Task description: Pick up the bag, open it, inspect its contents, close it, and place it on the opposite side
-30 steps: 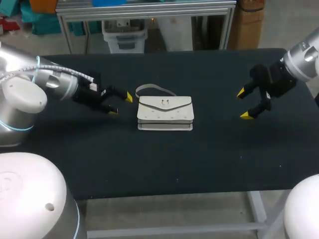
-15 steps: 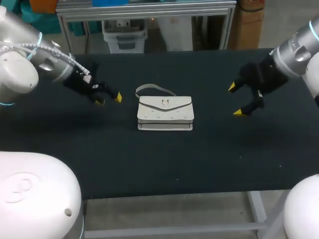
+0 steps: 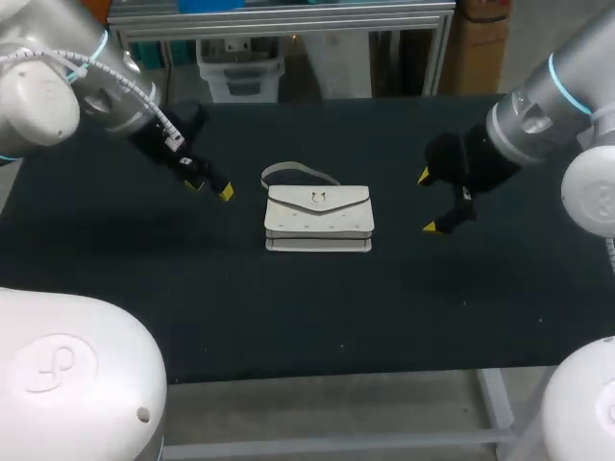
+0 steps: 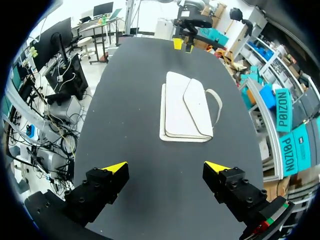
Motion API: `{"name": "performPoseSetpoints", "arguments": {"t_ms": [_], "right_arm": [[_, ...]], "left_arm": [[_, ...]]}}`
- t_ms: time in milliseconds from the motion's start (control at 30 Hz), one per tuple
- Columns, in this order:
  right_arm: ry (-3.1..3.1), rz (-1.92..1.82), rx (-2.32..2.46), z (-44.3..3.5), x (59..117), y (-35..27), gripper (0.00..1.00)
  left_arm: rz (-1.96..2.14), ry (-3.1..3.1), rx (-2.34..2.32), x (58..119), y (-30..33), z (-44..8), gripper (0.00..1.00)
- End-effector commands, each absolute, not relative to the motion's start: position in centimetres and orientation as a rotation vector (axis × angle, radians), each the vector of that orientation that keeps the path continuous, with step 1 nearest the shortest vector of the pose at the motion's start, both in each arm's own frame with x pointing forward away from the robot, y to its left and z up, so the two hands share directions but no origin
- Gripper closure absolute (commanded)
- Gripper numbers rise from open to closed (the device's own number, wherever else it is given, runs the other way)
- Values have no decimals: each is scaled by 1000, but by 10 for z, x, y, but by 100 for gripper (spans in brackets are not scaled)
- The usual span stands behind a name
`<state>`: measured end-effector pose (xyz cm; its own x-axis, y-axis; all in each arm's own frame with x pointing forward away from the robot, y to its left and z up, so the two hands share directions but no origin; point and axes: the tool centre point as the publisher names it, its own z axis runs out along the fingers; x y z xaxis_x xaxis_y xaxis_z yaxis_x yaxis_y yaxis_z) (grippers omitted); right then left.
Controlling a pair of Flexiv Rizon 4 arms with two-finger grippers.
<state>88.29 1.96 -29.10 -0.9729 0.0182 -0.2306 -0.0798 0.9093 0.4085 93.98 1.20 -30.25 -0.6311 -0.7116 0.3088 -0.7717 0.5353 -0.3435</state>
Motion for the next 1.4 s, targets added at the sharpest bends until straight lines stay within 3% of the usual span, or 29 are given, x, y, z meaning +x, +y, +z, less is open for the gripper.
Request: {"name": "performPoseSetpoints", "arguments": {"t_ms": [33, 433, 1200, 1400], "right_arm": [[2816, 532, -13, -296, 882, 28, 0], [2816, 532, -13, -296, 882, 28, 0], [2721, 478, -28, -312, 869, 96, 0], [2695, 453, -22, -320, 868, 100, 0]], "left_arm": [[659, -2634, 1275, 944, 12, -302, 0], [654, -2677, 1299, 948, 12, -310, 0], [784, -3129, 144, 949, -20, -293, 0], [770, -3121, 128, 950, -21, -291, 0]]}}
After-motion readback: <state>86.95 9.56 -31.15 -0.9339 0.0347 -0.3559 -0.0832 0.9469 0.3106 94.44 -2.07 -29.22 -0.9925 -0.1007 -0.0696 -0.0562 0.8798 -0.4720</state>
